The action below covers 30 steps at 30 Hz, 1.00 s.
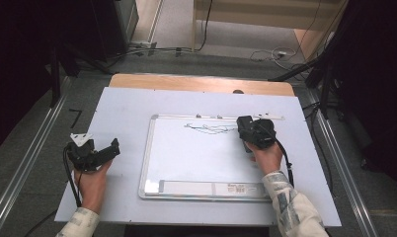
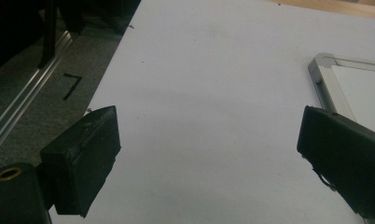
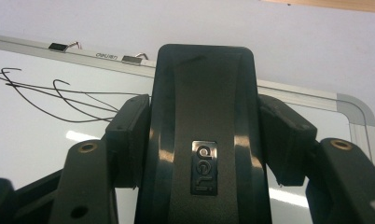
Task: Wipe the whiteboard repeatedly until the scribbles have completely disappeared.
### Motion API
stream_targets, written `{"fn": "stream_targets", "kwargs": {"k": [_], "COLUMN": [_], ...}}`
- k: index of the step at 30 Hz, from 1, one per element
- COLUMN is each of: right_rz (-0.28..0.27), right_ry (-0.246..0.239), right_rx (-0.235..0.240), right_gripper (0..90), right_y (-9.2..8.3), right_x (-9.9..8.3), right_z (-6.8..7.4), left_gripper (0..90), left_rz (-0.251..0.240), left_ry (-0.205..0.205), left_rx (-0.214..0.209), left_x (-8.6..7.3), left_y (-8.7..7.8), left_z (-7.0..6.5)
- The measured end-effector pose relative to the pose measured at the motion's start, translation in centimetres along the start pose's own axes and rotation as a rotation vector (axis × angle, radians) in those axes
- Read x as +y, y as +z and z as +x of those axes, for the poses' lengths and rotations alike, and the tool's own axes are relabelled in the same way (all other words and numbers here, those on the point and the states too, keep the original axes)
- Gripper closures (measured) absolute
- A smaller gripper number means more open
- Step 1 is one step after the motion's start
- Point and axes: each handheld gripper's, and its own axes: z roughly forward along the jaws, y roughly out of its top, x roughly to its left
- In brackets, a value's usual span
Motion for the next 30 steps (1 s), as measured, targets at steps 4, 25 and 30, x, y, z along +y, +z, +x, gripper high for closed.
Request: {"fn": "stream_targets", "kwargs": {"k": [4, 25, 30], "right_rz": [0.003, 0.049, 0.071], "right_ry": [-0.002, -0.012, -0.016], "right_rx": [-0.002, -0.035, -0.045], "right_gripper": [37.2, 37.1, 37.1], "right_y": [0.2, 2.4, 2.9], "right_x": [0.1, 0.1, -0.1], "right_z": [0.2, 0.0, 0.0], "left_gripper": [6.4, 6.4, 6.4], "left_rz": [0.0, 0.002, 0.003], "left_ry": [-0.001, -0.003, -0.002], "left_rx": [0.0, 0.0, 0.001], "left_x": [0.0, 0.0, 0.0], "left_y": [0.0, 0.1, 0.1], "left_z": [0.0, 0.0, 0.1]}}
